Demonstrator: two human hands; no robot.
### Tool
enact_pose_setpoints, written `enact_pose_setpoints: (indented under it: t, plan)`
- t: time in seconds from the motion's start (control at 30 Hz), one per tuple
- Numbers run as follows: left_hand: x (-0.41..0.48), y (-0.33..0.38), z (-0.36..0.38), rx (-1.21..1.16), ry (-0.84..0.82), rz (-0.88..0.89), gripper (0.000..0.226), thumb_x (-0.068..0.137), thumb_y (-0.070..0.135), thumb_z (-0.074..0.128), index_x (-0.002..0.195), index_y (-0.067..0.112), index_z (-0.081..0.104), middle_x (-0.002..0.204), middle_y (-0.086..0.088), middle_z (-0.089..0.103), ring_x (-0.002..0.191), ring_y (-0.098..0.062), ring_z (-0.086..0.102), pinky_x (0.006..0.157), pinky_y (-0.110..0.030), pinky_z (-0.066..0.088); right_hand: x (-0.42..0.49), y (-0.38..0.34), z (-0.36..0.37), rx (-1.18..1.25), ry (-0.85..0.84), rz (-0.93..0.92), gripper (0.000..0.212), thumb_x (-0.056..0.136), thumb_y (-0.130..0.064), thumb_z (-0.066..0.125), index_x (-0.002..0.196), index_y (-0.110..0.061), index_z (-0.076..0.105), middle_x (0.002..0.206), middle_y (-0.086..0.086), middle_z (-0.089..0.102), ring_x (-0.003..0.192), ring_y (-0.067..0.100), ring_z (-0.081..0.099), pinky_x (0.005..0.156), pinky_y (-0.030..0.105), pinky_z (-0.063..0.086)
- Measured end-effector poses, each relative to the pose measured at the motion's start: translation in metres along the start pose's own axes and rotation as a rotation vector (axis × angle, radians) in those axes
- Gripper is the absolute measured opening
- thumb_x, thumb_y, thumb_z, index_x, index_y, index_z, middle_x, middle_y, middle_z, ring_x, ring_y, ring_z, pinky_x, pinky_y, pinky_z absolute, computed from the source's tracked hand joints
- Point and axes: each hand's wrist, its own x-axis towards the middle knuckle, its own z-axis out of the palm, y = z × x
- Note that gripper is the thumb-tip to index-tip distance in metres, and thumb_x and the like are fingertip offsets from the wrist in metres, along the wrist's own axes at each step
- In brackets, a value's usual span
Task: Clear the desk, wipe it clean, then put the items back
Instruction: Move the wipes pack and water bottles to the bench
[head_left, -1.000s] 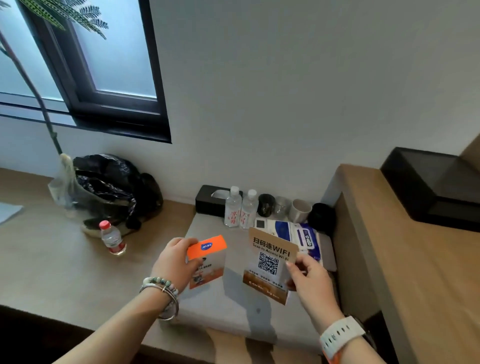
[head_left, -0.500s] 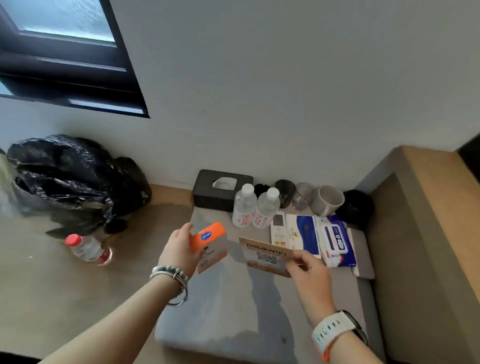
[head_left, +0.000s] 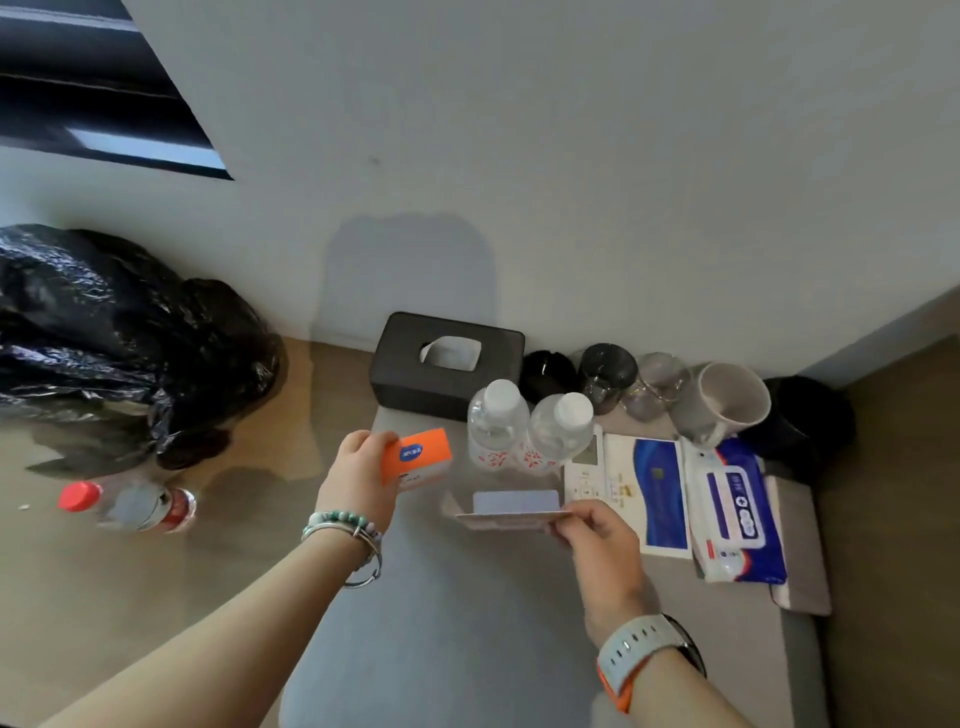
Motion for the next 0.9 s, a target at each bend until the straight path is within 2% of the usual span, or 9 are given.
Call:
enact_pose_setpoints:
  t: [0.07,0.17,0.27,0.43,0.6,0.73,0.9]
  plan:
    - [0.013,0.002,0.004,0.0,0.003,0.001,0.039,0.09,0.004,0.052,0.128,0.013,0.051,0.13,-0.006,0.046,0.104,-0.026,0.054,0.086,-0.033,0.044,0.012,0.0,0.006,0.059,0.008,0.03,0.018,0.081,0.003,0.06,0.069,-0.01,0.064,0.082,0.012,0.067,0.085,0.023,0.059,0.074,0.023,0.042]
    - [0.03,0.003,0.011,-0.004,-0.001,0.013,0.038,0.09,0.004,0.053,0.127,0.012,0.052,0.129,-0.007,0.047,0.103,-0.026,0.054,0.082,-0.03,0.042,0.028,0.004,0.014,0.079,0.035,0.074,0.024,0.077,0.006,0.061,0.062,-0.012,0.063,0.078,0.018,0.065,0.082,0.03,0.059,0.081,0.037,0.047]
    - [0.042,0.005,0.018,-0.008,-0.028,0.034,0.037,0.089,0.003,0.053,0.125,0.011,0.053,0.129,-0.008,0.047,0.101,-0.025,0.054,0.079,-0.025,0.038,0.036,0.01,0.018,0.053,0.006,0.124,0.019,0.078,0.004,0.062,0.066,-0.011,0.062,0.082,0.018,0.067,0.086,0.032,0.062,0.087,0.046,0.048]
    - [0.056,0.007,0.029,-0.035,-0.039,0.041,0.039,0.09,0.002,0.052,0.127,0.014,0.051,0.132,-0.006,0.044,0.101,-0.024,0.054,0.079,-0.026,0.04,0.046,0.013,0.014,0.121,0.02,0.188,0.011,0.082,0.003,0.058,0.077,-0.007,0.06,0.094,0.02,0.067,0.096,0.034,0.063,0.093,0.046,0.049]
    - [0.06,0.009,0.03,-0.012,-0.097,0.051,0.055,0.091,-0.002,0.048,0.141,0.017,0.035,0.146,-0.005,0.032,0.122,-0.023,0.046,0.093,-0.029,0.043,0.055,0.008,0.013,0.119,0.021,0.198,0.01,0.082,0.003,0.06,0.082,-0.008,0.061,0.095,0.018,0.068,0.099,0.035,0.063,0.095,0.046,0.049]
    - [0.055,0.013,0.033,-0.027,-0.124,0.042,0.074,0.087,-0.005,0.053,0.147,0.022,0.02,0.155,-0.003,0.013,0.132,-0.027,0.037,0.101,-0.038,0.042,0.054,0.004,0.014,0.027,-0.006,0.165,0.015,0.085,-0.003,0.059,0.09,-0.017,0.062,0.103,0.004,0.067,0.103,0.025,0.061,0.094,0.042,0.05]
    - [0.036,0.014,0.033,0.024,-0.029,0.05,0.069,0.087,0.006,0.059,0.145,0.016,0.023,0.153,-0.005,0.017,0.137,-0.027,0.028,0.107,-0.041,0.036,0.044,-0.006,0.006,-0.083,-0.024,0.135,0.022,0.088,-0.01,0.061,0.102,-0.026,0.057,0.114,-0.001,0.061,0.11,0.022,0.056,0.094,0.041,0.05]
